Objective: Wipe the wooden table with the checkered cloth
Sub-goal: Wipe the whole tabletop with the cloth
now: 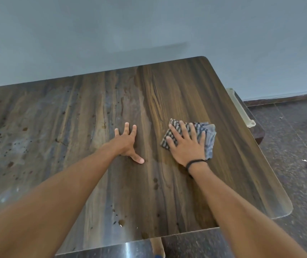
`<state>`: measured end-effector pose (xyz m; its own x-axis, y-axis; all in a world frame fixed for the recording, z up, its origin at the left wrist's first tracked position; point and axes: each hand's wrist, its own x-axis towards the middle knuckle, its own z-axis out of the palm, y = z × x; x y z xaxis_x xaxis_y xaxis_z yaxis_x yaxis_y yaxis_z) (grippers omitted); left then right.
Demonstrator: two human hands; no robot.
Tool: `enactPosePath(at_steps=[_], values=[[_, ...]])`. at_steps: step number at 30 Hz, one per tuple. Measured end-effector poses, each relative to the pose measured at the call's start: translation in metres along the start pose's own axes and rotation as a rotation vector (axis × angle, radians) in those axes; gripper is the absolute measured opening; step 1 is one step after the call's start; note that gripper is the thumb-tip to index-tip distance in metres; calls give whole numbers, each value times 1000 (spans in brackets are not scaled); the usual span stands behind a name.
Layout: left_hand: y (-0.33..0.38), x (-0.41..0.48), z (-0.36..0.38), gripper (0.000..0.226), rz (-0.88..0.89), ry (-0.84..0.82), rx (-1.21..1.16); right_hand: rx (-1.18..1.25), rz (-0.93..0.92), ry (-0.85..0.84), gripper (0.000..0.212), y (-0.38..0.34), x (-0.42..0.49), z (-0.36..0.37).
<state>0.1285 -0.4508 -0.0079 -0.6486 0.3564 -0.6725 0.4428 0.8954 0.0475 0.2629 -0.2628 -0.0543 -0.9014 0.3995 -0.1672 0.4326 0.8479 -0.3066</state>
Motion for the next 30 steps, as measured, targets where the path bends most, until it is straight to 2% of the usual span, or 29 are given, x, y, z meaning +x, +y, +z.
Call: enactPosePath(at_steps=[2,4,5,8,9,11,13,16,17,20,21,25,26,28,29,30], values=[[1,2,2,151,-4,13,12,-58,-80,13,59,-16,-10,10],[-1,5,5,153,-5,37,-3,-104,-274,-42,60,4,-26,14],[-3,6,7,153,-2,47,-14,-103,-301,-67,60,18,-29,9],[-10,10,8,157,0,56,-36,-28,-46,-12,58,24,-16,-2],[-11,11,8,159,0,53,-39,-23,-13,-2,58,13,-19,2],[-10,12,10,163,-3,52,-36,-92,-151,21,58,0,-39,18],[-8,10,14,158,-12,71,-41,-91,-262,-20,57,17,-55,17],[-8,4,19,143,-3,119,-64,-6,-25,6,57,21,-51,7],[-6,-1,20,139,12,131,-56,-12,-6,18,57,11,-58,13],[0,-18,28,135,70,107,27,-125,-248,4,59,10,-98,29],[-1,-26,33,139,72,64,29,-124,-269,-26,60,21,-105,25],[-13,-48,52,150,57,-10,47,-46,19,14,58,12,-100,20],[-13,-51,54,150,68,1,59,-85,-20,45,58,1,-110,28],[-10,-57,55,149,79,18,60,-140,-218,29,58,8,-134,39],[-8,-59,54,148,76,23,58,-142,-254,-10,58,21,-142,34],[-6,-61,52,147,73,26,58,-139,-212,-7,59,32,-141,29]])
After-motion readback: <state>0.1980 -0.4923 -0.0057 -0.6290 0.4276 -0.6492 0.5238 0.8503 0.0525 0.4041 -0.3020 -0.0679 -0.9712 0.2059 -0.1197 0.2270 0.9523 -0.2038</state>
